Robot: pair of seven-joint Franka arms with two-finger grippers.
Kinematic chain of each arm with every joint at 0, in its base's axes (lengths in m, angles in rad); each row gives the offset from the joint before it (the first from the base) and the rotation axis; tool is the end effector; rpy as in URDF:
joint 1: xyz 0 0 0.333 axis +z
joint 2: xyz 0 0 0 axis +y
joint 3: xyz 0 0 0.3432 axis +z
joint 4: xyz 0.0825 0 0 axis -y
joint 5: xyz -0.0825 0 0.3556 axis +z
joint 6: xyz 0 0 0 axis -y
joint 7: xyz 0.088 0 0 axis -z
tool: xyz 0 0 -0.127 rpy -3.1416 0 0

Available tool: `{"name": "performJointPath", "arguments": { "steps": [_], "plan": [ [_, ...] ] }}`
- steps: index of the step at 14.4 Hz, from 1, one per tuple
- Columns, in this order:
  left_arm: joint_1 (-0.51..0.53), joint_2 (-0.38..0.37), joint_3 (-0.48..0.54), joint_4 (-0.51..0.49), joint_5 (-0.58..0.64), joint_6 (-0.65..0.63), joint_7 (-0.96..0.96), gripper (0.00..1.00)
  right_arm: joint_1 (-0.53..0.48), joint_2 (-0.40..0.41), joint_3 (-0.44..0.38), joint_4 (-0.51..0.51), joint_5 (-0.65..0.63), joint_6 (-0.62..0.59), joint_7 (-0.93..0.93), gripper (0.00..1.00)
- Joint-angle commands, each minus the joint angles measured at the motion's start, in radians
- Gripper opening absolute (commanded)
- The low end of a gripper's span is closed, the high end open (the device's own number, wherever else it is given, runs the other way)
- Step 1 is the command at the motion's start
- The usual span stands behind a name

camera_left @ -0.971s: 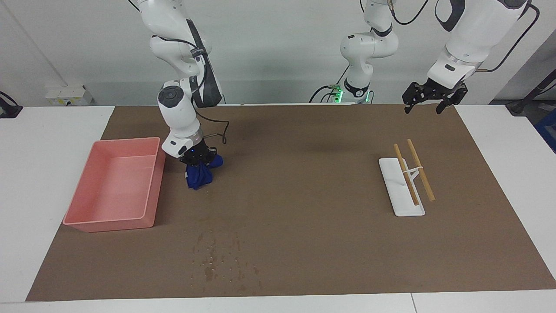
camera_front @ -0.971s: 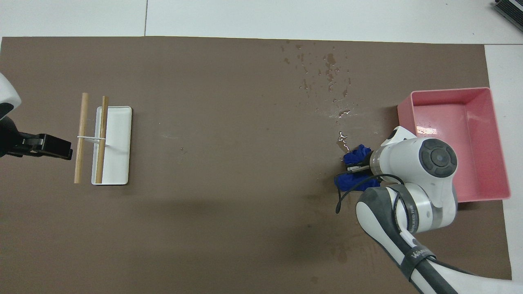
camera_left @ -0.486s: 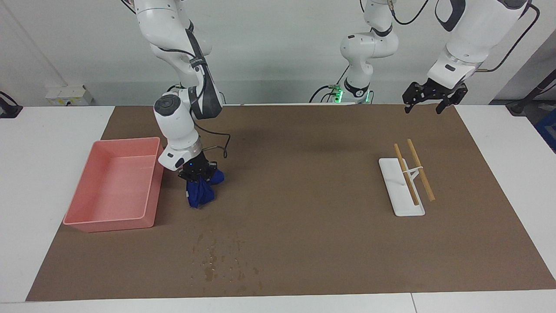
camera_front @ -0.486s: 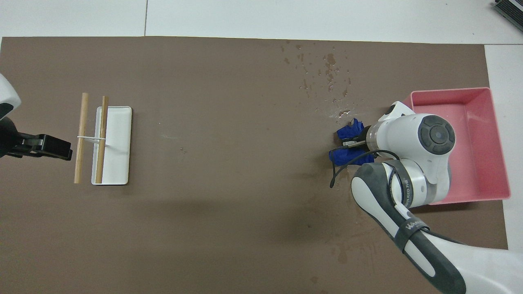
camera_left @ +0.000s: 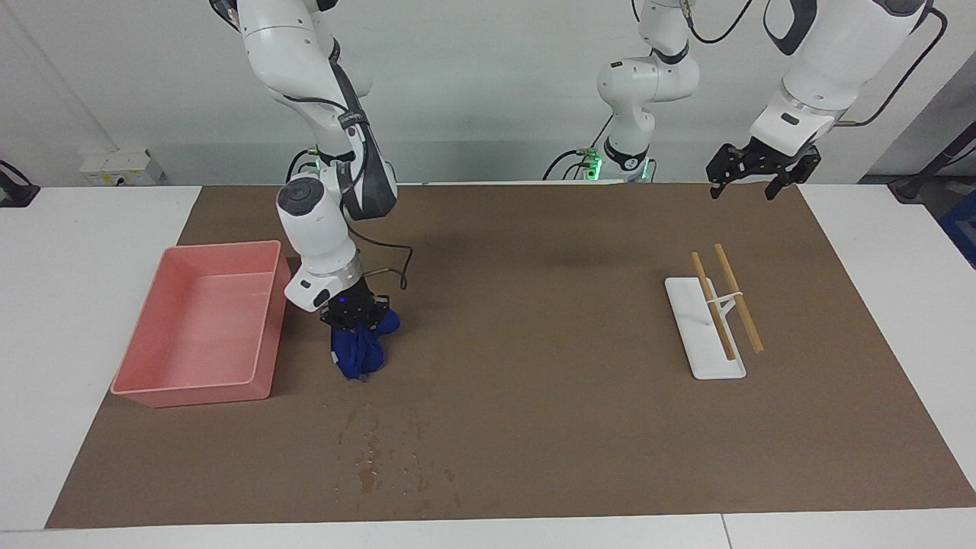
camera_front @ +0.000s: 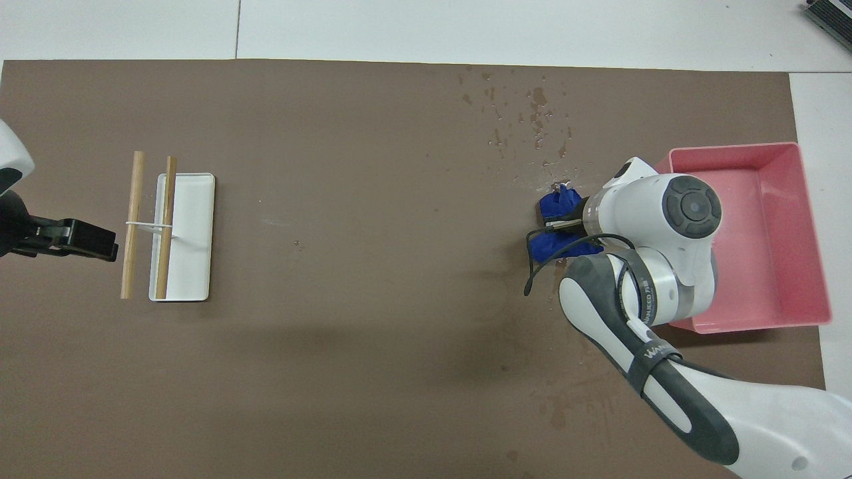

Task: Wipe water with towel using both arms
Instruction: 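Wipe the towel across the wet streak with the right gripper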

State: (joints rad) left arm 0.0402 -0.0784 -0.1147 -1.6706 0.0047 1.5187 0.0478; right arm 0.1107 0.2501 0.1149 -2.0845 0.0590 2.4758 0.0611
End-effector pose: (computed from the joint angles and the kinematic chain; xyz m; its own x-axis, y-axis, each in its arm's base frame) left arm 0.4897 -0.0384 0.6231 0.9899 -0.1205 -0.0745 -0.1216 -0.9925 -0.0101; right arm 0.5694 0.1287 0.3463 0.9848 0.1084 0.1353 0.1199 -0.9896 -0.0794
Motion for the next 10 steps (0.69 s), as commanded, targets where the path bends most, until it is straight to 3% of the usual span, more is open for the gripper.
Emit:
{"name": "performJointPath", "arguments": {
  "steps": [1,10],
  "plan": [
    [-0.006,-0.021,0.010,-0.012,-0.011,-0.011,0.012,1.00,0.001,-0.014,0.006,-0.045,0.021,-0.044,0.028,0.00],
    [-0.006,-0.021,0.010,-0.012,-0.011,-0.012,0.012,1.00,-0.031,-0.061,0.005,-0.045,0.021,-0.398,0.040,0.00]
  ]
}}
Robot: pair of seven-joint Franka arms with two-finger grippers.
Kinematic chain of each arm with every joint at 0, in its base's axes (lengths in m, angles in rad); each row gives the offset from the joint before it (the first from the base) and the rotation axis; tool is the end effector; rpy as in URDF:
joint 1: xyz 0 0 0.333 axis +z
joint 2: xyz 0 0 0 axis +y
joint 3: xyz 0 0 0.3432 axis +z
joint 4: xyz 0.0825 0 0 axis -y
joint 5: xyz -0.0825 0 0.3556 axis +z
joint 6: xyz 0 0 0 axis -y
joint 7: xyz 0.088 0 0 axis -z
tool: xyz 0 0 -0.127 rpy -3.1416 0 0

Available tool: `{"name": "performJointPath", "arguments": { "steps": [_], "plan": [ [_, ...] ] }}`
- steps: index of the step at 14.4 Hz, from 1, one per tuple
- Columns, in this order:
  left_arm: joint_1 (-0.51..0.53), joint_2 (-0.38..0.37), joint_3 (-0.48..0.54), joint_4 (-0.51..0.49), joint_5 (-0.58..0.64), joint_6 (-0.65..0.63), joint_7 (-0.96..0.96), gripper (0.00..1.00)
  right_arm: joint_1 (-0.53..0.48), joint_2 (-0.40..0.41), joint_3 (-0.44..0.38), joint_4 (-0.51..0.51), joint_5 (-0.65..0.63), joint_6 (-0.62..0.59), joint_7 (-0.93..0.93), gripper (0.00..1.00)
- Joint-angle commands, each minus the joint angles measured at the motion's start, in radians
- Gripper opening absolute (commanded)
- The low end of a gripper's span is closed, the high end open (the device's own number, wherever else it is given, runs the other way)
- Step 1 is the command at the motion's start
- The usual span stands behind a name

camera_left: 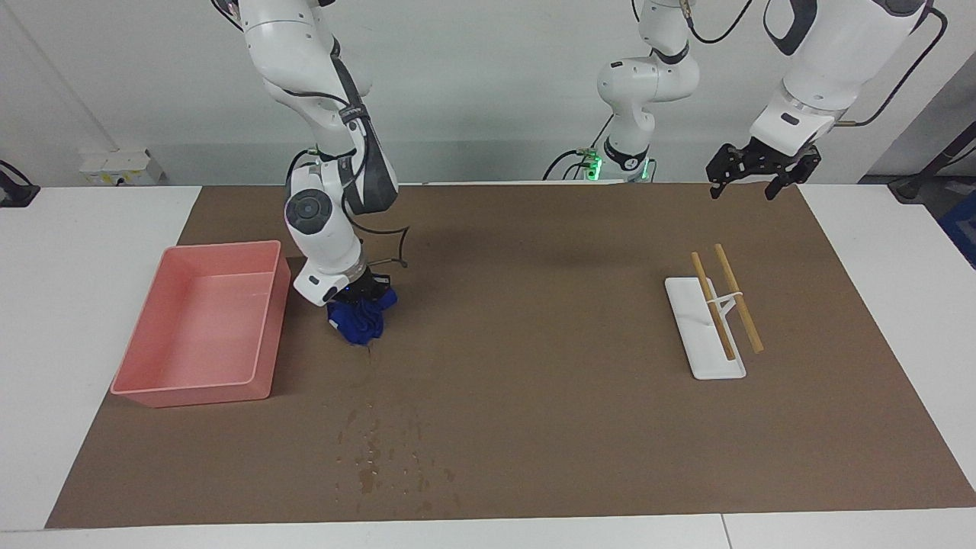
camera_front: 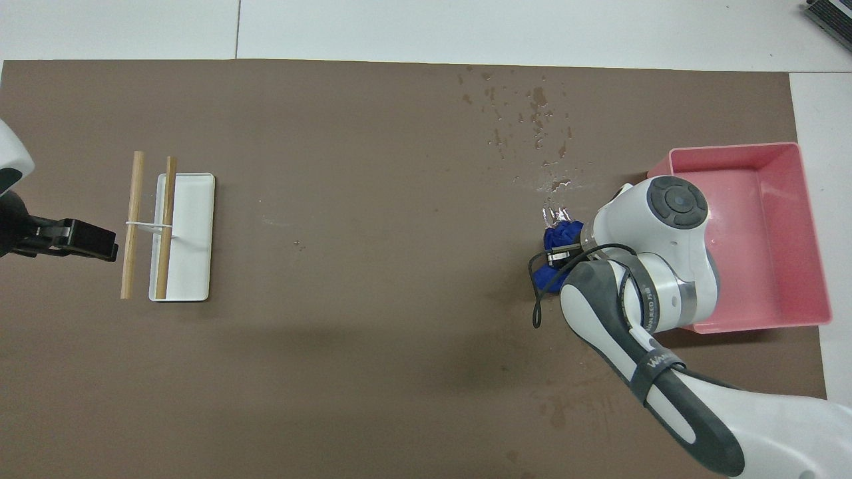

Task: Wipe water with towel using both arms
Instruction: 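Wipe the towel across the wet streak with the right gripper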

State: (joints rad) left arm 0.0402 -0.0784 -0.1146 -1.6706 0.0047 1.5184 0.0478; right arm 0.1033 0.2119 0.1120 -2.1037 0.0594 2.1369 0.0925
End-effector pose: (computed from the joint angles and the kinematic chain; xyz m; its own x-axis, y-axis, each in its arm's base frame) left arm 0.4897 -0.0383 0.6231 0.9899 -0.1204 -0.0748 -0.1215 -0.9925 -0.0101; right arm 0.5215 0.1164 0.3310 0.9790 0.0892 -0.1833 0.0812 -0.9954 -0.0504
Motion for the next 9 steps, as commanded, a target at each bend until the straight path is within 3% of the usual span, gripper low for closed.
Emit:
{"name": "performJointPath", "arguments": {
  "steps": [1,5,9],
  "plan": [
    [-0.006,-0.021,0.010,-0.012,-0.011,-0.012,0.012,1.00,-0.033,-0.028,0.008,-0.025,0.022,-0.090,0.013,0.00],
    [-0.006,-0.021,0.010,-0.012,-0.011,-0.012,0.010,1.00,-0.033,-0.042,0.008,-0.030,0.158,-0.158,0.142,0.00],
    [-0.006,-0.021,0.010,-0.012,-0.011,-0.012,0.012,1.00,-0.017,-0.045,0.008,-0.042,0.302,-0.147,0.338,0.00]
  ]
}}
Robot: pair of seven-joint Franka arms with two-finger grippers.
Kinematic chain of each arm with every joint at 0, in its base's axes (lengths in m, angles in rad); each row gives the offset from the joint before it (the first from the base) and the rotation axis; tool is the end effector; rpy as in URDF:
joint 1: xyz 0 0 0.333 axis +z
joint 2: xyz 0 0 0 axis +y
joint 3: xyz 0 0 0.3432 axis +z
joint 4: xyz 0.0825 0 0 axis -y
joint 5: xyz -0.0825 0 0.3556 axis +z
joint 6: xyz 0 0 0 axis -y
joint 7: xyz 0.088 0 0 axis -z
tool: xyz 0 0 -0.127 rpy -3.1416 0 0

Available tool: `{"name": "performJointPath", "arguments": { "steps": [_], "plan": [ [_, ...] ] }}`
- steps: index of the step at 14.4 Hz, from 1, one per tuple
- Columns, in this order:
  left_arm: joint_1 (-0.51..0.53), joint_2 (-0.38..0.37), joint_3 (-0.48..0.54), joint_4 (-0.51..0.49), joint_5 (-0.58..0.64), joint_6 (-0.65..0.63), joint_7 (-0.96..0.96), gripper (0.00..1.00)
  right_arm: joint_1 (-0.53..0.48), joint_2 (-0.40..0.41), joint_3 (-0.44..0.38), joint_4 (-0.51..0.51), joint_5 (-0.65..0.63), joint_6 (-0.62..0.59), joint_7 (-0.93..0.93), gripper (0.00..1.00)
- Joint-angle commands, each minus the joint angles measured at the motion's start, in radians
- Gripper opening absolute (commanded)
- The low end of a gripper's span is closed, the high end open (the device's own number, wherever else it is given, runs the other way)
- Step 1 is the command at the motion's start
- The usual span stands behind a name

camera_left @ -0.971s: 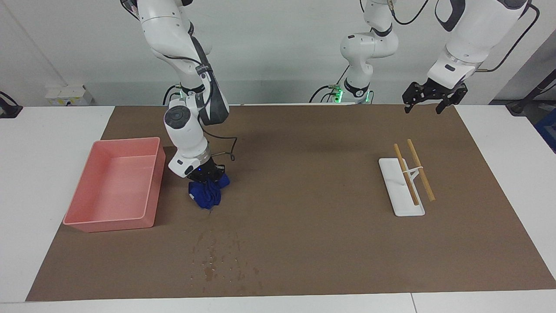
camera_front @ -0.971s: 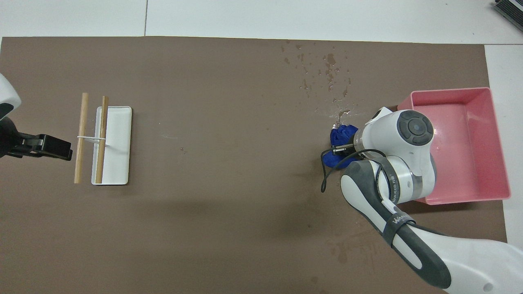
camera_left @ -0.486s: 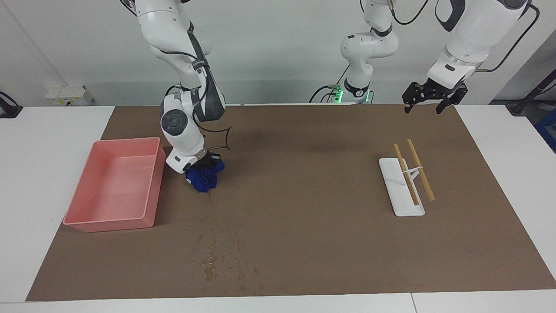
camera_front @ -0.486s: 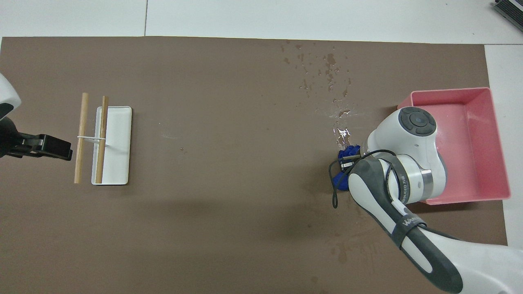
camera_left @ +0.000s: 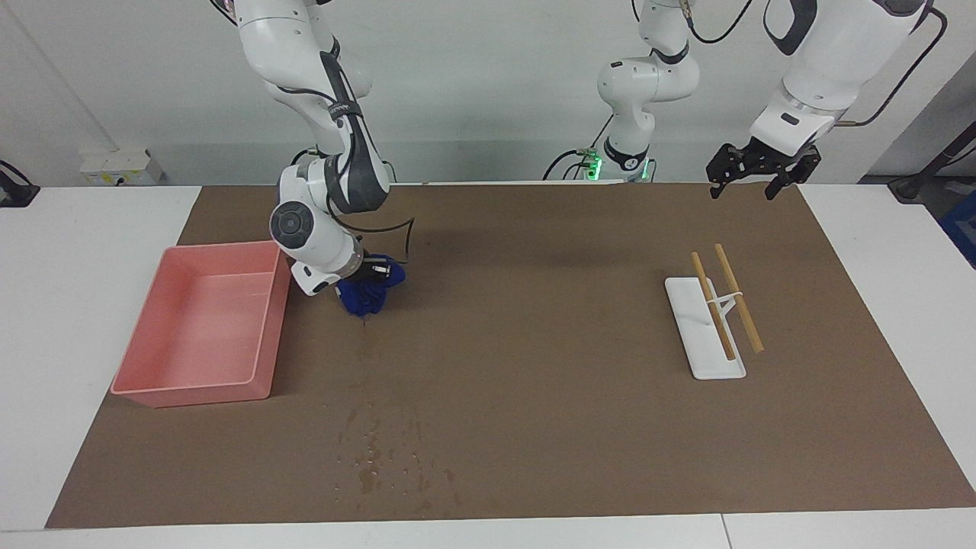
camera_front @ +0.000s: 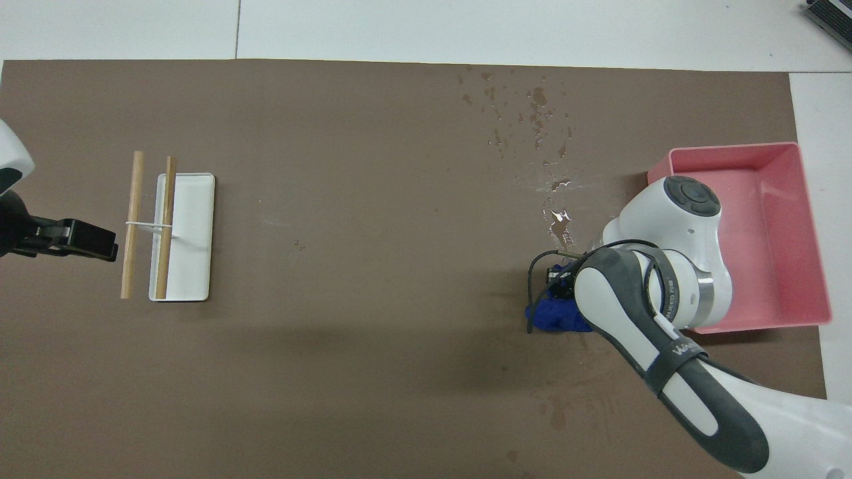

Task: Wipe water with towel using both arms
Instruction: 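Wipe the towel across the wet streak with the right gripper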

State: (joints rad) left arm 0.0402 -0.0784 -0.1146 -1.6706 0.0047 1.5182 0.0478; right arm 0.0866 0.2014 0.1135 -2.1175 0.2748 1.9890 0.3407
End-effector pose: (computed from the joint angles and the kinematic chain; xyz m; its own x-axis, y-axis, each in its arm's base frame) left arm 0.4897 -0.0383 0.6231 0.9899 -0.1204 -0.0750 -0.1215 -0.9925 -0.0101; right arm 0.4962 0.1218 0.3260 0.8866 -0.2473 -0.3908 -0.3064 -0.9471 -0.0958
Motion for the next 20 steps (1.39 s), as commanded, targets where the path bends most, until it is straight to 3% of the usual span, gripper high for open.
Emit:
{"name": "performJointPath", "arguments": {
  "steps": [1,5,11,14,17,20],
  "plan": [
    [-0.006,-0.021,0.010,-0.012,-0.011,-0.012,0.012,1.00,0.001,-0.033,0.008,-0.029,0.136,0.013,0.134,0.00],
    [-0.006,-0.021,0.009,-0.012,-0.011,-0.012,0.012,1.00,0.064,-0.020,0.006,-0.028,0.189,0.179,0.149,0.00],
    [-0.006,-0.021,0.009,-0.012,-0.011,-0.012,0.010,1.00,-0.002,0.013,-0.002,-0.029,0.167,0.378,-0.268,0.00],
    [-0.006,-0.021,0.010,-0.012,-0.011,-0.012,0.012,1.00,-0.065,0.026,-0.002,-0.024,0.019,0.416,-0.406,0.00],
    [-0.006,-0.021,0.010,-0.012,-0.011,-0.012,0.012,1.00,-0.076,0.042,0.000,-0.010,-0.148,0.479,-0.420,0.00],
    [-0.006,-0.021,0.009,-0.012,-0.011,-0.012,0.012,1.00,-0.073,0.056,0.005,-0.010,-0.181,0.560,-0.408,0.00]
  ]
}}
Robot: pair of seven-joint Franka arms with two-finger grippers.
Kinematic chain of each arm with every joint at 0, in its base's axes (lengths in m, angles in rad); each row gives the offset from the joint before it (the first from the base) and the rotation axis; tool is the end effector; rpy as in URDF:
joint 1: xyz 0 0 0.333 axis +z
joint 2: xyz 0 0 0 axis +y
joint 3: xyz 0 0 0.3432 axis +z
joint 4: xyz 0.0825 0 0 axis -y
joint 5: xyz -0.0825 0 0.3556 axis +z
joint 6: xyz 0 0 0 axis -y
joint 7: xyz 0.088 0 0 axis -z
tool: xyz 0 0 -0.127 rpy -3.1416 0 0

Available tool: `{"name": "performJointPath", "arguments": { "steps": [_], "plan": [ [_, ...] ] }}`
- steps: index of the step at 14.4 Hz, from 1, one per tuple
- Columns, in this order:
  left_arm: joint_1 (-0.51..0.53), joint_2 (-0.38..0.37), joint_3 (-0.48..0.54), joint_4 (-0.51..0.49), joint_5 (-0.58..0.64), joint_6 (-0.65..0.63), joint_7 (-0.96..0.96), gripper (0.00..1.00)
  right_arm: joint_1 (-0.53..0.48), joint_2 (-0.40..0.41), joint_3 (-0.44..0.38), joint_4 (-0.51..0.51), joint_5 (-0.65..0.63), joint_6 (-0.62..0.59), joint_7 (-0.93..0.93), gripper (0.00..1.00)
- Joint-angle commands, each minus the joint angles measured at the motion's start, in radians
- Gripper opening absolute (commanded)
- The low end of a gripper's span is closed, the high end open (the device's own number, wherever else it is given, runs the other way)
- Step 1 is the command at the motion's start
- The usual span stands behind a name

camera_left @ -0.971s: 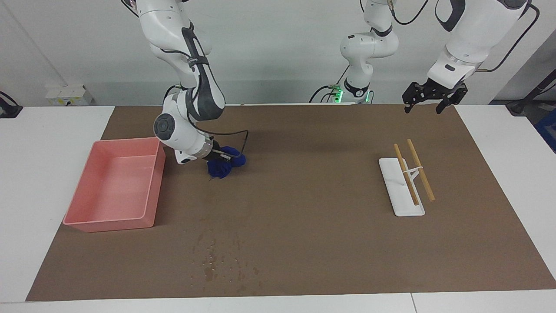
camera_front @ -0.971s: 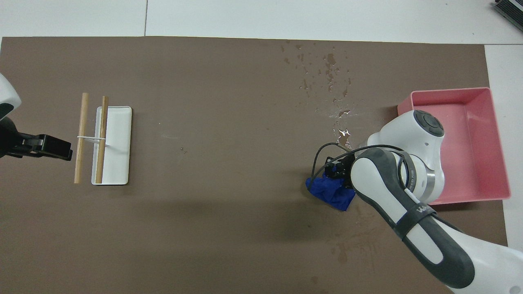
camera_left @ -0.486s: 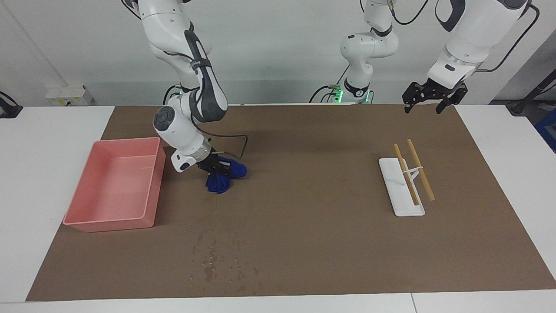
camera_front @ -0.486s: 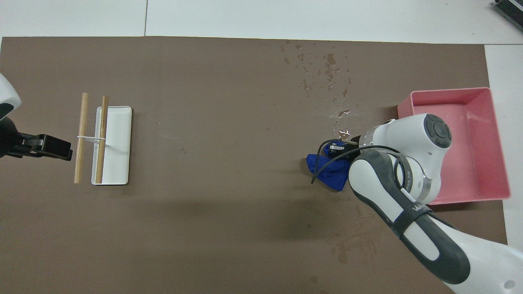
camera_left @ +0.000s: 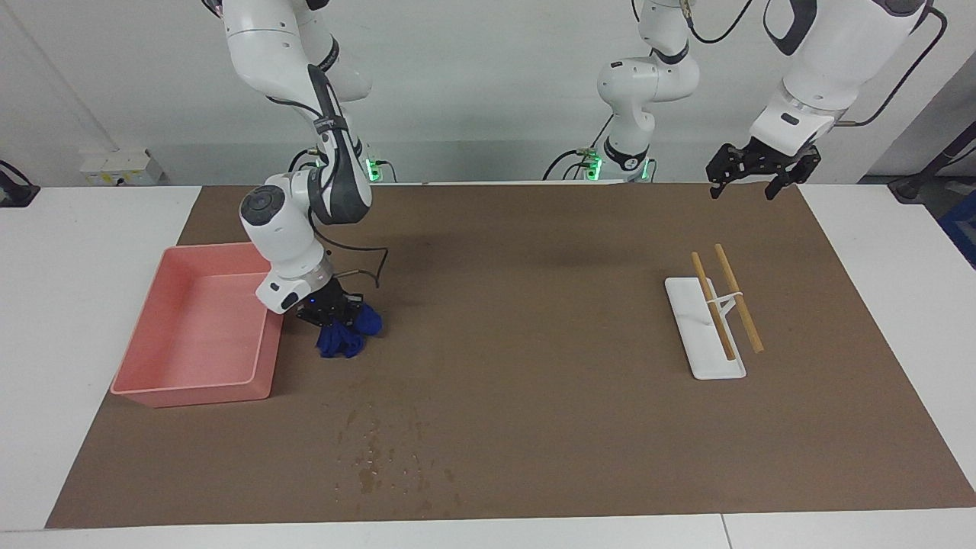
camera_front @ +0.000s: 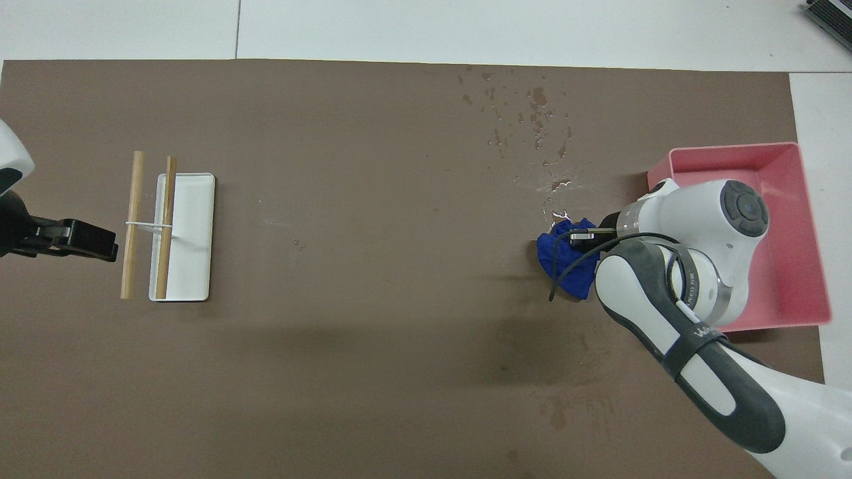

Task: Wipe water with towel using both arms
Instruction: 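Wipe the towel across the wet streak with the right gripper, then wipe the towel back and forth over the water with the right gripper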

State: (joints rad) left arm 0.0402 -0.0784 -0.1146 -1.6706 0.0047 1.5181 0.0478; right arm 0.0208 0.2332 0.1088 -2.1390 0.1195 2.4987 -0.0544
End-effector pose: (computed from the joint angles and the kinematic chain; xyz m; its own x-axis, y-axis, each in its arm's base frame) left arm 0.4897 -0.0383 0.6231 0.9899 -0.1204 -0.0751 -0.1215 -0.9925 -0.0101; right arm 0.5649 0.0726 0.3357 0.9886 0.0811 0.1268 0.0942 -0.9904 -0.1012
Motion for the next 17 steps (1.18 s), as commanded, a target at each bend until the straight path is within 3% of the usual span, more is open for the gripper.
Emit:
{"name": "performJointPath", "arguments": {
  "steps": [1,5,9,12,15,17],
  "plan": [
    [-0.006,-0.021,0.009,-0.012,-0.011,-0.012,0.012,1.00,0.004,0.024,0.009,0.011,-0.012,0.060,-0.001,0.00],
    [-0.006,-0.021,0.010,-0.012,-0.011,-0.012,0.012,1.00,0.060,0.049,0.015,0.030,0.000,0.068,0.196,0.00],
    [-0.006,-0.021,0.010,-0.012,-0.011,-0.012,0.012,1.00,0.155,0.124,0.019,0.088,0.364,0.158,0.295,0.00],
    [-0.006,-0.021,0.009,-0.012,-0.011,-0.010,0.010,1.00,0.174,0.152,0.018,0.143,0.517,0.161,0.306,0.00],
    [-0.006,-0.021,0.009,-0.012,-0.011,-0.010,0.012,1.00,0.177,0.161,0.015,0.169,0.528,0.152,0.325,0.00],
    [-0.006,-0.021,0.010,-0.012,-0.011,-0.012,0.012,1.00,0.131,0.170,0.012,0.169,0.473,0.147,0.176,0.00]
  ]
}}
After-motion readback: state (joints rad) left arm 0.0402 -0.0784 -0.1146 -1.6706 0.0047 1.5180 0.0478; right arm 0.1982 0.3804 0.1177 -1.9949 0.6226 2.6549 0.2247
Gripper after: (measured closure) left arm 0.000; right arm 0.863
